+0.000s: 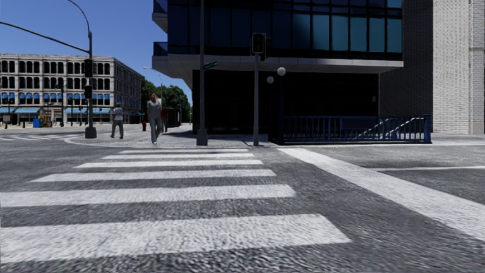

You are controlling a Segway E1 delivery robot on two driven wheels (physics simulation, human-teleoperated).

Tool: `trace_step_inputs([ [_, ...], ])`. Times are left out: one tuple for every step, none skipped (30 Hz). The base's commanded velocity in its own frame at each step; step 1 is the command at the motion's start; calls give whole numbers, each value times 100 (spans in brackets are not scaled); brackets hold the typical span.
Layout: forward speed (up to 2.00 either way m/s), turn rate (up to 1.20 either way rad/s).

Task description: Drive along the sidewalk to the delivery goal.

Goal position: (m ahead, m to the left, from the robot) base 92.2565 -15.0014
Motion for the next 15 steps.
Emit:
trace_step_inputs([
  [200,0],
  [200,0],
  [200,0],
  [200,0],
  [200,0],
  [200,0],
  [200,0],
  [200,0],
  [200,0],
  [200,0],
  [200,0],
  [200,0],
  [200,0],
  [200,0],
  [200,0],
])
